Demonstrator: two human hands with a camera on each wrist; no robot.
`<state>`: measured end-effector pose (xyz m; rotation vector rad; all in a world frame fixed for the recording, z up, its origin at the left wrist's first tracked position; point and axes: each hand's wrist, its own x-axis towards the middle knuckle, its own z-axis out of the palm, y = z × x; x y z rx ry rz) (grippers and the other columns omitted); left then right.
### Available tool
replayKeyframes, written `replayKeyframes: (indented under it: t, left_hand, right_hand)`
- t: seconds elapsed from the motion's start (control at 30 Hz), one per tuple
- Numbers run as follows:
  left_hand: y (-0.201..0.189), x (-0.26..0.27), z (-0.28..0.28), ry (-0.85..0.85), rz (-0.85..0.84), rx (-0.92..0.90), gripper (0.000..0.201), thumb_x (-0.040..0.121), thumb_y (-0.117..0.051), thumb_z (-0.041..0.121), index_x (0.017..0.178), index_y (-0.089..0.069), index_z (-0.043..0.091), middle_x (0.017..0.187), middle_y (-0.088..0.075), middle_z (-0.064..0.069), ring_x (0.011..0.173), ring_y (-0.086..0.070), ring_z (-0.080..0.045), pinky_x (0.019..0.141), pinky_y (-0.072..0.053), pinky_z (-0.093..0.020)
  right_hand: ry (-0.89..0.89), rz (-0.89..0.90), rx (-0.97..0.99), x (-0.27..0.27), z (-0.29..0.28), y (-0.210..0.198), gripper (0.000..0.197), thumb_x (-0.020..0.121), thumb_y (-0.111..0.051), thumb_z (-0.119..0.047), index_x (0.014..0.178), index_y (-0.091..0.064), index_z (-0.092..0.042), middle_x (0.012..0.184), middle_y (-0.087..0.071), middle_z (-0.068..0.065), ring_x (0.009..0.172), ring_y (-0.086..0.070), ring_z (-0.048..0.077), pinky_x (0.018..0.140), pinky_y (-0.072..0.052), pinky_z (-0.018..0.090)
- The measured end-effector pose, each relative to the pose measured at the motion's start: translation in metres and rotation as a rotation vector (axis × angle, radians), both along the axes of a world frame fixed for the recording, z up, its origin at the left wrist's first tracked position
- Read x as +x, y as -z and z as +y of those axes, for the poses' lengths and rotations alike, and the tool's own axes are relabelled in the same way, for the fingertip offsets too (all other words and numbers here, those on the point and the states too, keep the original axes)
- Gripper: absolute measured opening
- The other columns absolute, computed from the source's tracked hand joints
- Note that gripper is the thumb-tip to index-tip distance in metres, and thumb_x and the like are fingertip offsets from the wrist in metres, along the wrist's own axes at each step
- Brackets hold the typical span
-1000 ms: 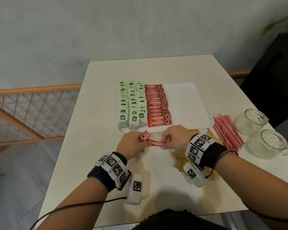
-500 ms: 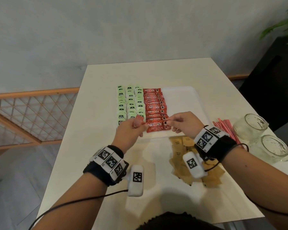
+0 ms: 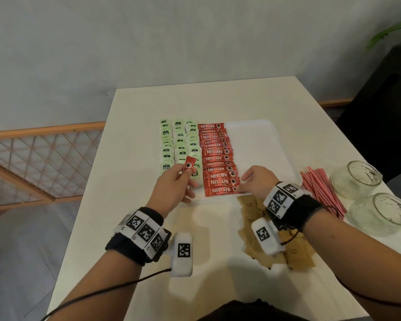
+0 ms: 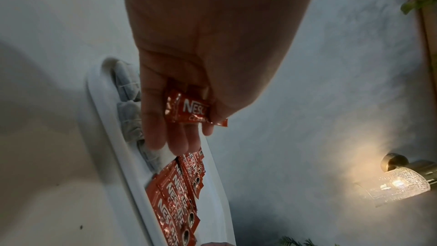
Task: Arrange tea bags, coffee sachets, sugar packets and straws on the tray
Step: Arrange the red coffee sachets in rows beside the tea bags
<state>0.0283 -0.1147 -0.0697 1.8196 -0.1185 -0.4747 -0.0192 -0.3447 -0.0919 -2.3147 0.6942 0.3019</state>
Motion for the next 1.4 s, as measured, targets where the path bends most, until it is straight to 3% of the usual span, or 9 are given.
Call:
replayKeyframes:
  t: [0.3, 0.4, 0.53, 0.67, 0.77, 0.93, 1.07, 1.27, 1.4]
  left_hand:
    - [0.001, 0.006, -0.001, 0.067, -0.032, 0.022, 0.028, 0.099, -0.056, 0.028, 0.087, -0.067, 0.005, 0.07, -0.071, -0.007, 0.039, -0.046, -0.014, 0.04, -0.041, -0.024]
    - [0.0, 0.006, -0.004, 0.085, -0.051, 0.049, 0.029, 0.096, -0.061, 0.032, 0.075, -0.07, 0.015, 0.057, -0.061, -0.001, 0.041, -0.039, -0.009, 0.039, -0.032, -0.019]
    - [0.002, 0.004, -0.013, 0.221, -0.092, 0.137, 0.038, 0.09, -0.067, 0.037, 0.079, -0.069, 0.001, 0.057, -0.055, 0.004, 0.045, -0.04, -0.004, 0.045, -0.033, -0.014]
    - [-0.003, -0.003, -0.026, 0.313, -0.06, 0.119, 0.032, 0.084, -0.075, 0.031, 0.087, -0.07, -0.001, 0.063, -0.06, 0.0, 0.046, -0.041, -0.003, 0.044, -0.033, -0.018]
    - [-0.007, -0.009, -0.029, 0.319, -0.039, 0.082, 0.022, 0.085, -0.075, 0.025, 0.095, -0.072, 0.005, 0.063, -0.065, 0.005, 0.045, -0.042, -0.002, 0.043, -0.034, -0.019]
    - [-0.006, -0.011, -0.02, 0.251, -0.013, -0.002, 0.017, 0.097, -0.06, 0.024, 0.098, -0.069, 0.01, 0.074, -0.072, 0.004, 0.055, -0.048, -0.007, 0.048, -0.042, -0.02]
    - [-0.007, -0.007, -0.02, 0.25, -0.163, 0.125, 0.016, 0.093, -0.064, 0.031, 0.089, -0.072, 0.018, 0.077, -0.073, 0.006, 0.063, -0.06, -0.002, 0.065, -0.046, -0.02]
    - [-0.002, 0.002, -0.027, 0.207, -0.595, 0.727, 0.004, 0.084, -0.068, 0.041, 0.082, -0.067, 0.038, 0.087, -0.063, 0.017, 0.097, -0.058, -0.011, 0.096, -0.04, -0.04]
    - [0.005, -0.002, -0.035, 0.287, -0.668, 0.87, 0.013, 0.087, -0.065, 0.042, 0.098, -0.068, 0.037, 0.105, -0.064, 0.013, 0.108, -0.05, -0.015, 0.099, -0.031, -0.04]
  right_hand:
    - [0.011, -0.002, 0.014, 0.006, 0.0, -0.005, 0.027, 0.08, -0.077, -0.028, 0.082, -0.051, -0.023, 0.089, -0.056, -0.006, 0.084, -0.052, 0.012, 0.067, -0.038, 0.025]
    - [0.042, -0.036, 0.05, 0.005, -0.003, -0.003, 0.038, 0.078, -0.076, -0.043, 0.098, -0.055, -0.02, 0.097, -0.058, -0.005, 0.093, -0.055, 0.016, 0.076, -0.042, 0.029]
    - [-0.018, -0.25, 0.177, -0.001, 0.005, -0.019, 0.045, 0.084, -0.056, -0.064, 0.104, -0.062, -0.024, 0.095, -0.064, -0.006, 0.088, -0.06, 0.012, 0.078, -0.044, 0.03]
    - [-0.197, -0.302, 0.422, -0.006, 0.019, -0.033, 0.03, 0.091, -0.061, -0.044, 0.095, -0.07, -0.016, 0.074, -0.068, -0.002, 0.06, -0.055, 0.011, 0.06, -0.045, 0.022]
    - [-0.209, -0.348, 0.45, -0.008, 0.02, -0.031, 0.026, 0.09, -0.066, -0.029, 0.088, -0.07, -0.003, 0.067, -0.064, 0.001, 0.057, -0.052, 0.014, 0.058, -0.045, 0.025]
    - [-0.145, -0.365, 0.398, -0.013, 0.01, -0.031, 0.018, 0.084, -0.073, -0.03, 0.084, -0.074, -0.012, 0.062, -0.064, -0.007, 0.053, -0.053, 0.005, 0.057, -0.044, 0.018]
    - [-0.09, -0.359, 0.352, -0.01, 0.001, -0.031, 0.017, 0.081, -0.077, -0.029, 0.089, -0.075, -0.014, 0.073, -0.071, -0.002, 0.057, -0.058, 0.001, 0.058, -0.044, 0.014]
    - [0.005, -0.207, 0.212, -0.014, -0.002, -0.004, 0.01, 0.083, -0.074, -0.031, 0.085, -0.075, -0.021, 0.092, -0.072, -0.006, 0.087, -0.064, 0.01, 0.084, -0.048, 0.028]
    - [0.024, -0.162, 0.122, -0.017, 0.005, 0.002, 0.006, 0.084, -0.074, -0.029, 0.081, -0.073, -0.024, 0.084, -0.068, -0.008, 0.079, -0.061, 0.008, 0.061, -0.04, 0.018]
